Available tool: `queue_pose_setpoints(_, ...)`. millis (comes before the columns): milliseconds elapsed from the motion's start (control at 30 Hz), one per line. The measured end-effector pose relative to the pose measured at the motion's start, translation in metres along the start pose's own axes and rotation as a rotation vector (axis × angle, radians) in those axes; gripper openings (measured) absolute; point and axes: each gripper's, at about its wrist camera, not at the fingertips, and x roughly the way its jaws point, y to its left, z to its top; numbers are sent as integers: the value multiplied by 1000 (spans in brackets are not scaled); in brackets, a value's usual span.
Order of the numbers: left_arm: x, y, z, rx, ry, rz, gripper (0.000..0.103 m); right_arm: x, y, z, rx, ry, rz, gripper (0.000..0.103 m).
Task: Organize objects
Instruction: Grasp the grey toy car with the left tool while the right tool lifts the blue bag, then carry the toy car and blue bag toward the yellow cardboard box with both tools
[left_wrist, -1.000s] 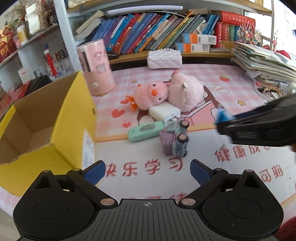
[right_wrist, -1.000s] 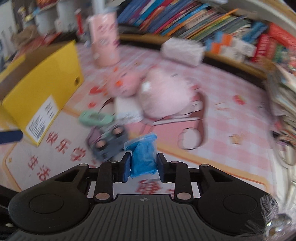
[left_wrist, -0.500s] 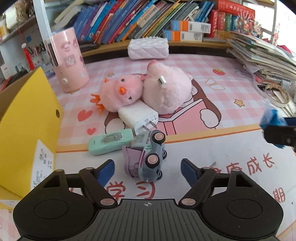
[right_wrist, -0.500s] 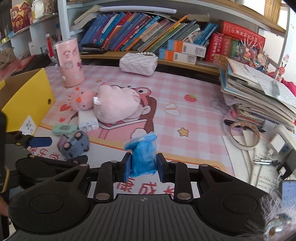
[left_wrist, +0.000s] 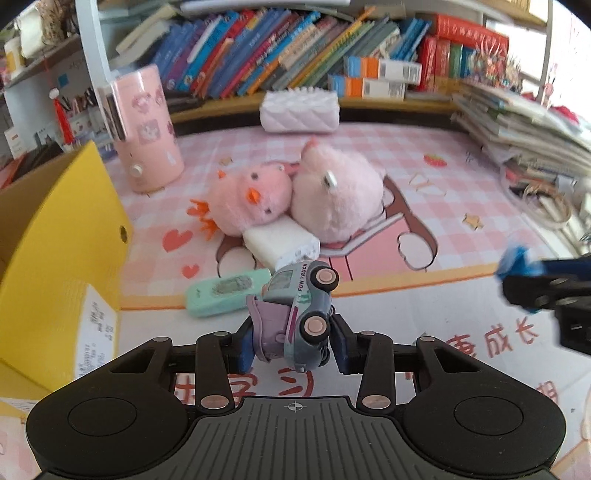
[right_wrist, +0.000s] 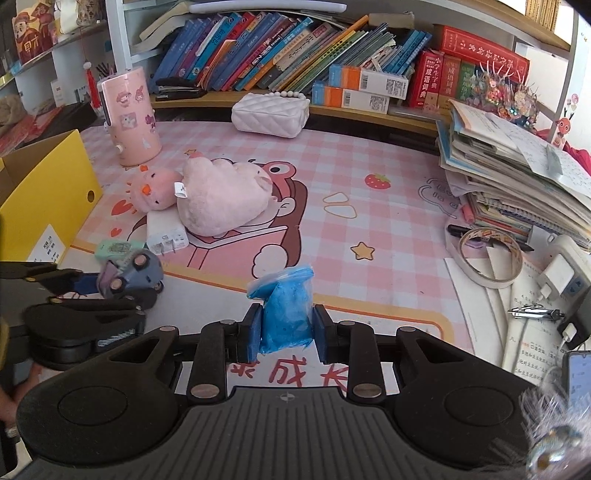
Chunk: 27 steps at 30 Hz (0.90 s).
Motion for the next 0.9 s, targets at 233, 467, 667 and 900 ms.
queue_pose_setpoints(233, -41, 15, 2, -54, -87, -19, 39, 5, 16, 1, -6, 14, 40, 27)
queue_pose_setpoints(467, -73, 34, -8, -104, -146, -22, 39, 1, 41, 3, -21, 4, 80, 27)
queue_pose_setpoints(667, -97, 55, -20, -115, -187, -13, 39, -15, 67, 3, -41, -31, 95, 26)
queue_pose_setpoints(900, -123, 87, -45, -126, -206, -7, 39, -32, 106, -4, -55, -49, 96, 26)
